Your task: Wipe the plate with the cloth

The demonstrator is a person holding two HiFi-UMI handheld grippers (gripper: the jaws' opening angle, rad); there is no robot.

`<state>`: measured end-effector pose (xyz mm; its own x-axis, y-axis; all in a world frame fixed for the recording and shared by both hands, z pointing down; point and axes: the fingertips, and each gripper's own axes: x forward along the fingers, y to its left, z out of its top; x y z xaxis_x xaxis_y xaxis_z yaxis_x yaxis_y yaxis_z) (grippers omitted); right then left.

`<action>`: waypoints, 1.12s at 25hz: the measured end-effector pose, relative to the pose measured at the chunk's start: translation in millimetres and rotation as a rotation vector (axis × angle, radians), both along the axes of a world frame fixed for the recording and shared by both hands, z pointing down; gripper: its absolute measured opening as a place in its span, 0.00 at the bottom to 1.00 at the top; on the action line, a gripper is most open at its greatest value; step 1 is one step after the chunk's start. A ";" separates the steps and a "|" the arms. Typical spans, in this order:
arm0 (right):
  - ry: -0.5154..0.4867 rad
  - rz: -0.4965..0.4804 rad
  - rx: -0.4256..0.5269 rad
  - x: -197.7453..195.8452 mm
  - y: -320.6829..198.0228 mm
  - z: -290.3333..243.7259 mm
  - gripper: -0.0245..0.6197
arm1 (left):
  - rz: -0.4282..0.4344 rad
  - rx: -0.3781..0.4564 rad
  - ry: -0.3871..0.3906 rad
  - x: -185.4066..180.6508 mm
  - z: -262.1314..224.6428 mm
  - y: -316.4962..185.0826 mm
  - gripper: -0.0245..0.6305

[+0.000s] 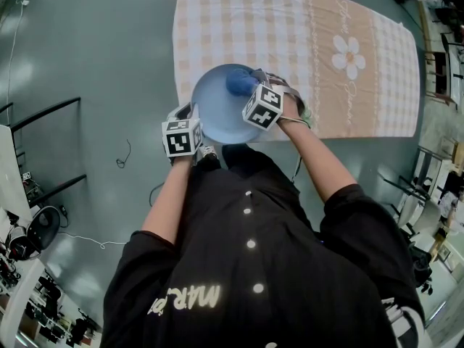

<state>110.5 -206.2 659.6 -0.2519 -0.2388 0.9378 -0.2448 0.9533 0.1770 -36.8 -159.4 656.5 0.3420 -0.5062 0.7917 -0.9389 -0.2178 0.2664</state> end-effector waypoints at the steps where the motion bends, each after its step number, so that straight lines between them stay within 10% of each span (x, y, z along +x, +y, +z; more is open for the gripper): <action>1: -0.002 0.000 0.000 0.0 -0.1 0.1 0.35 | 0.002 0.002 0.004 0.1 0.1 0.0 0.11; 28: -0.220 -0.035 -0.065 -91.7 30.2 -12.4 0.35 | -0.023 0.000 0.053 0.1 0.0 -0.5 0.11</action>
<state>18.8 -176.0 647.1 -0.4590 -0.1675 0.8725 -0.2371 0.9696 0.0614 -36.7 -159.9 656.5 0.3722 -0.5144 0.7725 -0.9281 -0.1967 0.3162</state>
